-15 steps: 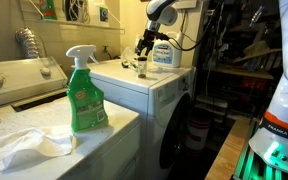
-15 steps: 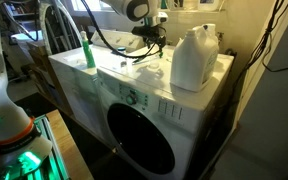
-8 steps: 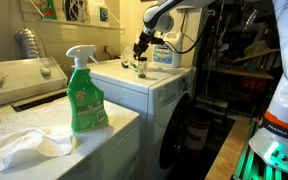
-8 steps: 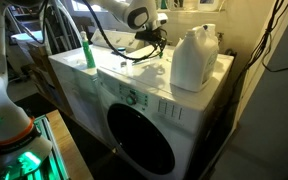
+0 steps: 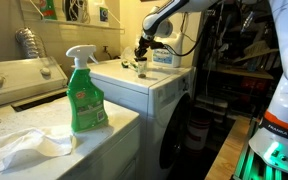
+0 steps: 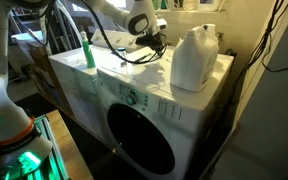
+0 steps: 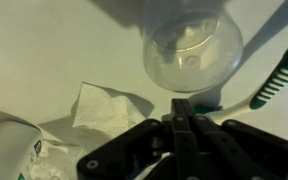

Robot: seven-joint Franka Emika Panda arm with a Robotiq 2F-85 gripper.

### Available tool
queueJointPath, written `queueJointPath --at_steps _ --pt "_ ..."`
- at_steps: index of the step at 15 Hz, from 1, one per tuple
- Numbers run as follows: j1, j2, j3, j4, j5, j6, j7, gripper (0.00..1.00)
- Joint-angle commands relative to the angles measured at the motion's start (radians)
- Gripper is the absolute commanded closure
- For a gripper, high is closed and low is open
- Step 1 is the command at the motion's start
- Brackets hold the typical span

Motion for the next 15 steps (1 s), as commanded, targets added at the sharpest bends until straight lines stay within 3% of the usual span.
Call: queueJointPath --at_steps 1,4,10,15 --pt "0.028 -0.035 -0.041 -0.042 -0.106 -0.054 0.057 0.97" --pt "0.061 -0.055 -0.08 -0.043 -0.207 -0.143 0.139 0.97" --pt "0.086 -0.098 -0.081 -0.008 -0.231 -0.446 0.262 0.98" --pt "0.099 -0.12 -0.089 0.012 -0.28 -0.58 0.36 0.98"
